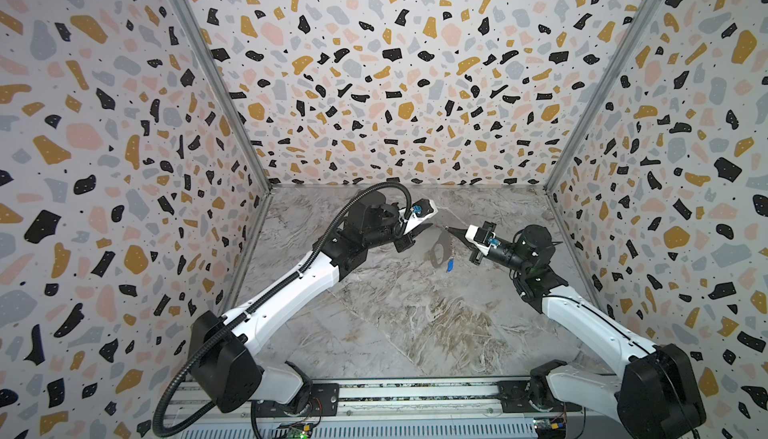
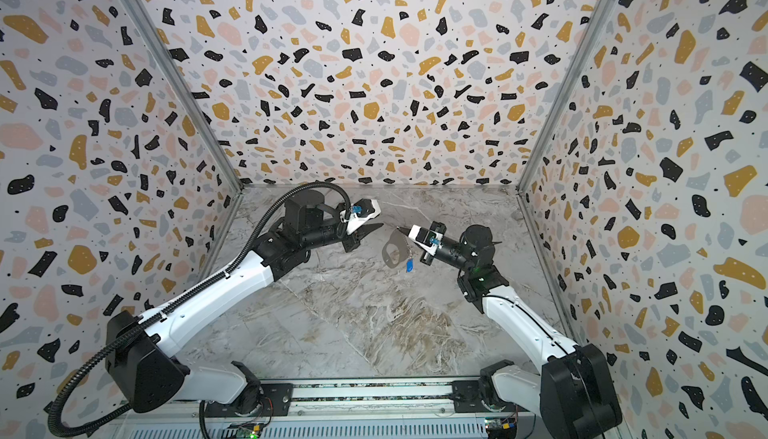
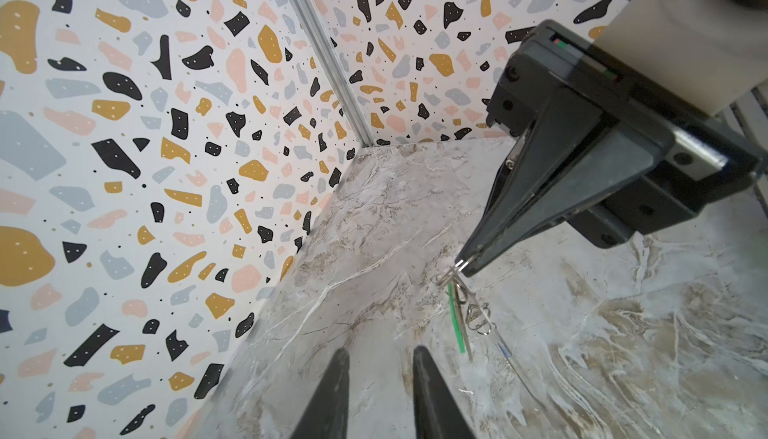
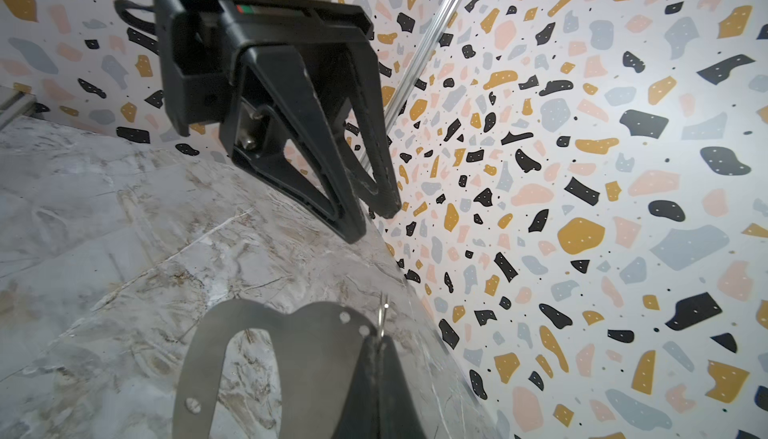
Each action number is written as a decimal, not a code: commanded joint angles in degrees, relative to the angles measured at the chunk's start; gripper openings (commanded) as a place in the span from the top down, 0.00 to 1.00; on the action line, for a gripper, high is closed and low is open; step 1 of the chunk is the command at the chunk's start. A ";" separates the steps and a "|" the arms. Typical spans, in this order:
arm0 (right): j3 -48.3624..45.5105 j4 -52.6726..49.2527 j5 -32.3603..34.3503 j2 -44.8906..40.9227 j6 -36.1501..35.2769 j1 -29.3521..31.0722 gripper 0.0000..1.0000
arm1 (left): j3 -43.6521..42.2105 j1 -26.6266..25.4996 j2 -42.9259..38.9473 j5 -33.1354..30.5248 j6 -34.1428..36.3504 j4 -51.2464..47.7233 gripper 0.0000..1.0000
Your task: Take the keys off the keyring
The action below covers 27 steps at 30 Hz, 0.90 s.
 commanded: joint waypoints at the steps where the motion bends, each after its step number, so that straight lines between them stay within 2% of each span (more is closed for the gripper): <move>1: 3.10 0.43 -4.49 0.38 -0.39 -0.21 1.00 | 0.31 0.14 -0.38 4.54 5.66 -0.47 0.73; 5: 3.30 0.50 -5.59 0.65 -0.39 -0.18 1.00 | 0.55 -0.20 0.48 7.70 6.85 -1.01 0.75; 10: 3.61 -0.05 -7.07 1.03 -0.48 -0.12 1.00 | 1.67 -1.25 1.53 8.39 8.67 -2.49 0.78; 24: 4.67 -1.67 -10.35 2.12 -1.06 -0.15 1.00 | 2.68 -2.40 2.57 7.89 10.25 -4.32 0.92; 27: 5.27 -2.93 -11.24 2.45 -1.79 -0.12 1.00 | 2.68 -2.58 2.44 8.00 10.12 -4.23 0.92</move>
